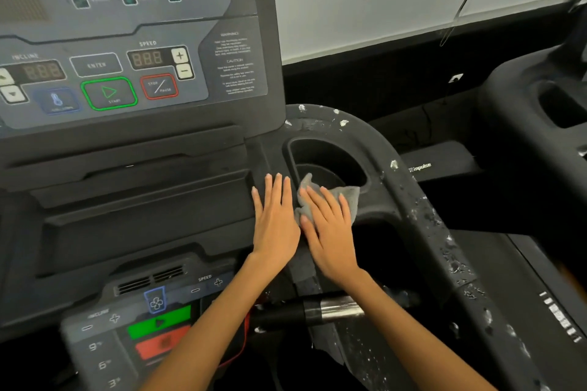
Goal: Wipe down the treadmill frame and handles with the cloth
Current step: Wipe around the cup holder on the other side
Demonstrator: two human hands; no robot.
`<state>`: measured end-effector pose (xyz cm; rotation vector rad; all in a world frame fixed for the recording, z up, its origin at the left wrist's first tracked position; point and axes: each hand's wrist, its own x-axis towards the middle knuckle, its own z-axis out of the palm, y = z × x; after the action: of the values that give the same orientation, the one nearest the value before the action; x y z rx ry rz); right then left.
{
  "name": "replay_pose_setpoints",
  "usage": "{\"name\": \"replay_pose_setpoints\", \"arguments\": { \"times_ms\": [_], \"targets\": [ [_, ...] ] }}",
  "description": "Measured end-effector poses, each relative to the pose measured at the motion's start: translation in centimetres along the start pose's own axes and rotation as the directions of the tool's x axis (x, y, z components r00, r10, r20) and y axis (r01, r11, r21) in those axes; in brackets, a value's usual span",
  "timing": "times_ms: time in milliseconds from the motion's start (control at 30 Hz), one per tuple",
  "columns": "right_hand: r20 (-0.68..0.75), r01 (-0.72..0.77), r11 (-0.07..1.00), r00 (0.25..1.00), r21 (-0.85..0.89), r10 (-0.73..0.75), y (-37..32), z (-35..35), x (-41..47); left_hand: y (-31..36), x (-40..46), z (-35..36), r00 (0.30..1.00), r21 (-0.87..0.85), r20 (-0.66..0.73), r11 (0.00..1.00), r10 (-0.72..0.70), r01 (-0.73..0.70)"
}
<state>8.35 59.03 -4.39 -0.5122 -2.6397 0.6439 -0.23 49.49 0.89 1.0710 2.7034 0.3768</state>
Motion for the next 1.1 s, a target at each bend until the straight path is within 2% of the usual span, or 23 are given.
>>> {"name": "replay_pose_setpoints", "arguments": {
  "times_ms": [100,167,400,533,667,800,967,1033,1100],
  "targets": [
    [0.115,0.158,0.985,0.982,-0.067,-0.149,2.6,-2.0,-0.4,0.5,0.6,0.2,1.0,0.137,-0.005,0.99,0.024,-0.023],
    [0.135,0.176,0.977,0.978,-0.12,-0.16,4.0,-3.0,-0.5,0.8,1.1,0.5,1.0,0.161,-0.013,0.987,0.023,-0.02],
    [0.022,-0.043,0.958,0.998,-0.283,0.051,7.6,-4.7,-0.1,0.8,2.4,0.9,0.999,0.233,-0.046,0.972,-0.003,0.013],
    [-0.015,-0.094,0.913,0.995,-0.397,0.096,7.8,-4.7,1.5,0.6,3.0,1.2,0.998,0.263,-0.064,0.965,-0.002,0.018],
    [-0.039,-0.114,0.902,0.993,-0.416,0.107,8.2,-4.7,2.3,0.5,4.0,1.5,0.995,0.232,-0.095,0.972,-0.003,0.026],
    [-0.102,-0.103,0.915,0.992,-0.389,0.068,8.4,-4.8,3.3,0.0,5.5,1.7,0.989,0.16,-0.143,0.987,0.041,-0.018],
    [-0.209,-0.047,0.967,0.978,-0.251,-0.007,8.9,-6.1,6.7,-0.7,8.0,1.5,0.967,0.009,-0.206,0.988,0.151,-0.153],
    [-0.237,-0.079,0.99,0.97,-0.118,0.049,8.9,-7.0,8.3,-0.8,9.1,1.4,0.964,-0.02,-0.199,0.982,0.179,-0.186],
    [-0.216,-0.19,0.979,0.961,-0.068,0.172,9.5,-7.3,9.9,-0.7,10.2,1.4,0.96,-0.033,-0.186,0.976,0.208,-0.217]
  ]
}}
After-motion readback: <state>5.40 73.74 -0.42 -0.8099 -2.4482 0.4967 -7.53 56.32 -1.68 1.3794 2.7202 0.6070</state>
